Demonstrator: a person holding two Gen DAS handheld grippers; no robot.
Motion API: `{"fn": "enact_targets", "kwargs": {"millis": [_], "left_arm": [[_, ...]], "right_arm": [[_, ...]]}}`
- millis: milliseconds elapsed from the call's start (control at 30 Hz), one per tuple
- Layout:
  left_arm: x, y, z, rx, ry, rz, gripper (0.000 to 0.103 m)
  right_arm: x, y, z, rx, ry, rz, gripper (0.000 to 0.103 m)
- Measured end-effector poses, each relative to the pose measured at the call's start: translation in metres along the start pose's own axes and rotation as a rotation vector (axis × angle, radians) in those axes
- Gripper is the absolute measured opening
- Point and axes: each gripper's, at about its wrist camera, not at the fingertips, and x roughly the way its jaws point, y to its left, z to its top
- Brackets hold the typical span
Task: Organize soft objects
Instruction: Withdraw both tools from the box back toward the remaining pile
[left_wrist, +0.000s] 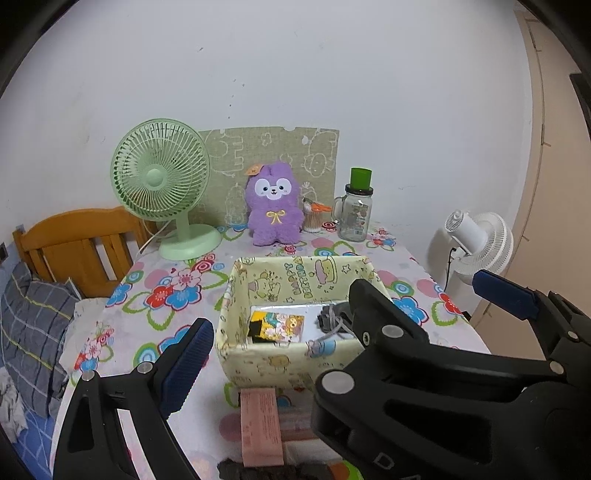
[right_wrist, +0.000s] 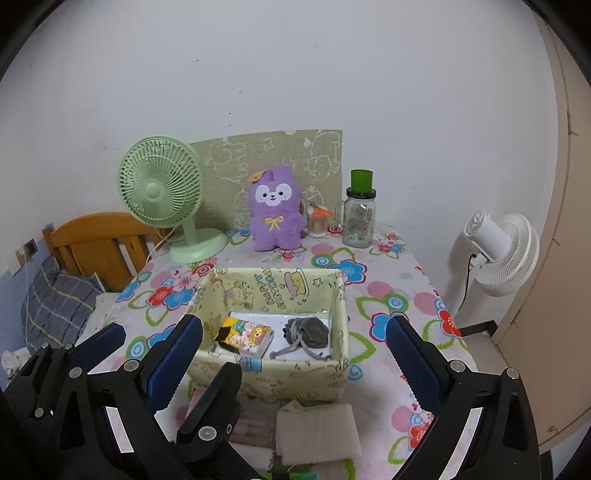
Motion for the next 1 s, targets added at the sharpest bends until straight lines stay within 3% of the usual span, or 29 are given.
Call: {"fn": "enact_targets", "kwargs": {"millis": [700,1000], "left_arm": [[-0.025,-0.001,-0.041,-0.017,-0.001,0.032,0.095],[-0.020,0.002,-0.063,-0.019,0.034,0.012,0.095]], "right_arm": [[-0.021,0.004,-0.040,0.002,0.036,0.018,0.101],[-0.018,0.008,-0.064,-0.005,0.077,0.017,0.101]]}}
